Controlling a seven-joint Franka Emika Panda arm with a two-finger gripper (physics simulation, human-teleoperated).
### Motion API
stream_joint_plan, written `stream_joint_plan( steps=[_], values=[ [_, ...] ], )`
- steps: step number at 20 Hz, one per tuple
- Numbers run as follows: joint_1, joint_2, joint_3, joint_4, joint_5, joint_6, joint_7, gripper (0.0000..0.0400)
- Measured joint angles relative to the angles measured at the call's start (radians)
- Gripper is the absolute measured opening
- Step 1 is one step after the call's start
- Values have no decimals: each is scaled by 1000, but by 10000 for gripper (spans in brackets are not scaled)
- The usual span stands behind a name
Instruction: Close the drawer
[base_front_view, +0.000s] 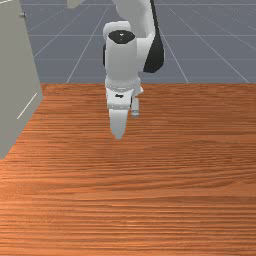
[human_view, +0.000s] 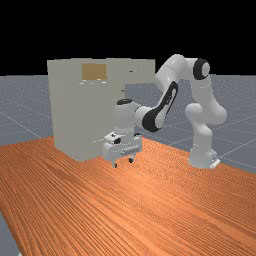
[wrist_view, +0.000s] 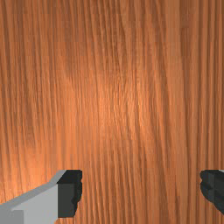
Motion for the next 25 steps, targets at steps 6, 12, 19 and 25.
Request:
stream_joint_plan(
  steps=[6, 12, 19, 25],
  values=[
    [5, 83, -6, 140, 9, -60, 46, 20],
    [10, 102, -13, 324, 16, -251, 93, 1],
    [1, -509, -13, -457, -37, -84, 56, 0],
    [-206, -281, -268, -168, 72, -109, -1021, 0]
  ],
)
